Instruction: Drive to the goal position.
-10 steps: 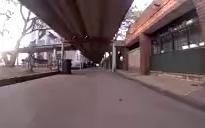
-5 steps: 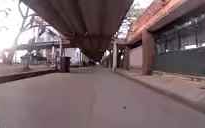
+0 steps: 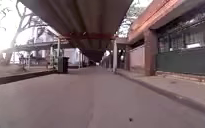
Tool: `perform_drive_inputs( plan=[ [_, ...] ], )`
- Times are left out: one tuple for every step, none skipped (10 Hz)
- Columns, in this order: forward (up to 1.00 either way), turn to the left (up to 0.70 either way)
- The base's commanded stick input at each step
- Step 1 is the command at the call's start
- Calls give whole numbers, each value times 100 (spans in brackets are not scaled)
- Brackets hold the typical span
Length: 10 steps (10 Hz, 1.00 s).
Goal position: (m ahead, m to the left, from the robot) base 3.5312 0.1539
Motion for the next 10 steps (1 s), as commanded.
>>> perform_drive_inputs(
  plan=[
    [70,0],
    [70,0],
    [70,0],
    [70,0],
    [70,0],
    [70,0],
    [70,0],
    [70,0],
    [70,0],
    [70,0]
  ],
)
